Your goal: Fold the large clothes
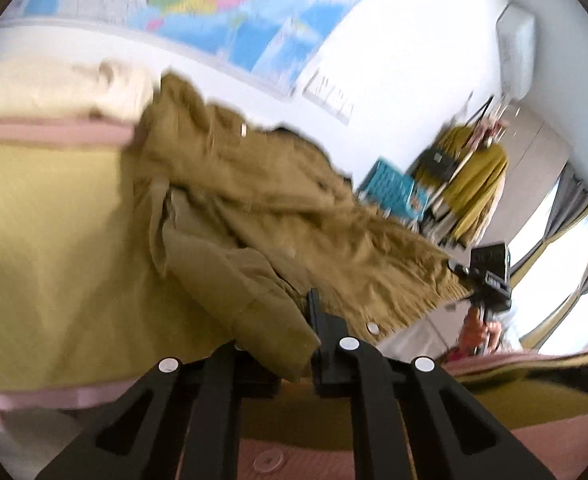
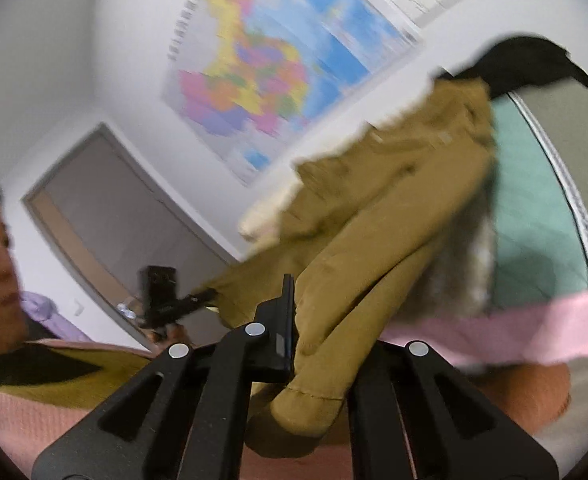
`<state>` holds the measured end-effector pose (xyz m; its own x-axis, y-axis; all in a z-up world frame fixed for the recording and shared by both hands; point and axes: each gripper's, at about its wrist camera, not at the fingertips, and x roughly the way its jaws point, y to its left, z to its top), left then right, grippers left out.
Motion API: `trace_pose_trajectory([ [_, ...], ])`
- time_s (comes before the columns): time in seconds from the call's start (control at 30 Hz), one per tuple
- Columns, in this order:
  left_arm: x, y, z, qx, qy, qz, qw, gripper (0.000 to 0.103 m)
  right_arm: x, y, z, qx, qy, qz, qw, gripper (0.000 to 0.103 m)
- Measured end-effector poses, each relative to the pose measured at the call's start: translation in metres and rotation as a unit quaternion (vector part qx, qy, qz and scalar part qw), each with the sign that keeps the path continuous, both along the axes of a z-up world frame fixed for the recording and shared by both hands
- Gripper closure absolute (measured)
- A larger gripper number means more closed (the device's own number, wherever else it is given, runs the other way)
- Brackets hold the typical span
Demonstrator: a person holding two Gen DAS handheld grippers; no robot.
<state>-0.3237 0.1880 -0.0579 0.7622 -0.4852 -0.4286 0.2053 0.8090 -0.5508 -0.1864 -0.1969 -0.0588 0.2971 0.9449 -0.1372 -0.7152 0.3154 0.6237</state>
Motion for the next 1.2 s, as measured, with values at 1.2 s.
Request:
trace_pose_trajectory([
  [1.2, 0.216, 0.079, 0.112, 0.017, 0.033, 0.077, 0.9963, 0.092, 0.235, 0.034, 0.094, 0.059, 0.101, -0.080, 0.990, 0.097],
])
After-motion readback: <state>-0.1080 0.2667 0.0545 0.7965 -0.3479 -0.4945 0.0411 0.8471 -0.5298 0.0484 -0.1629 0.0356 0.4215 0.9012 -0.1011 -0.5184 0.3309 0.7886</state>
